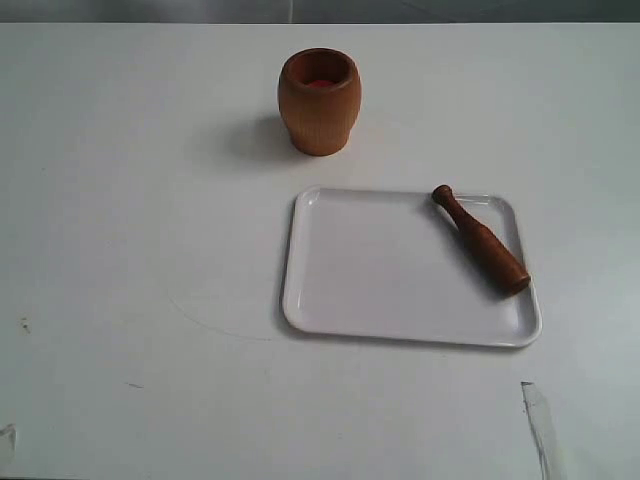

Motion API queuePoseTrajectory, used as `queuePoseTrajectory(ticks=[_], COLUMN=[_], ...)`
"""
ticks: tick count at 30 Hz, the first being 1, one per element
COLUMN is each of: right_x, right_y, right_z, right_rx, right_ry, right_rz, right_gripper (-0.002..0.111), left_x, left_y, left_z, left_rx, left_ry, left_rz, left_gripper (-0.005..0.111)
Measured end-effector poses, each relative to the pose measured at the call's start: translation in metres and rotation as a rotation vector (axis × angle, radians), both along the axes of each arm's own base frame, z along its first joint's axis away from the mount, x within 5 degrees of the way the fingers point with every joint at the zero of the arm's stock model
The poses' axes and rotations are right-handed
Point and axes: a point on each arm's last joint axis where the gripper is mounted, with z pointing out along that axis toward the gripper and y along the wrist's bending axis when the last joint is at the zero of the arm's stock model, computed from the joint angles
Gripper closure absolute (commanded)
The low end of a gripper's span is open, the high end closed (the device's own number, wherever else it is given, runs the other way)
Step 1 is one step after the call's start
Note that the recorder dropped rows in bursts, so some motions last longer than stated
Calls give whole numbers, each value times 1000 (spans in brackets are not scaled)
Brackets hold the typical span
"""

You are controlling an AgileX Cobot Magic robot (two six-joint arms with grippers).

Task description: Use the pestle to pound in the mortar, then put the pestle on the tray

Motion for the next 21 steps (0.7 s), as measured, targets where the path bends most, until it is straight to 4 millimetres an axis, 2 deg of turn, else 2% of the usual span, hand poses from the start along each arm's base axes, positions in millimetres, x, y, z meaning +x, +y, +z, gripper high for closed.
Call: queuePoseTrajectory(ticks=[4,11,15,21], right_x=[-11,-12,2,33], right_y=[2,2,4,4], right_z=[-6,-8,-19,-54], right_rx=[-6,3,21,31], right_ry=[53,98,135,246], right_rz=[122,146,26,-243], right_gripper=[108,108,108,108], left_x=[0,0,0,0], left_y=[0,0,0,0], left_z=[0,0,0,0], left_rx=[0,0,0,0], left_ry=[0,0,0,0], left_rz=[0,0,0,0], left_gripper=[107,107,107,107])
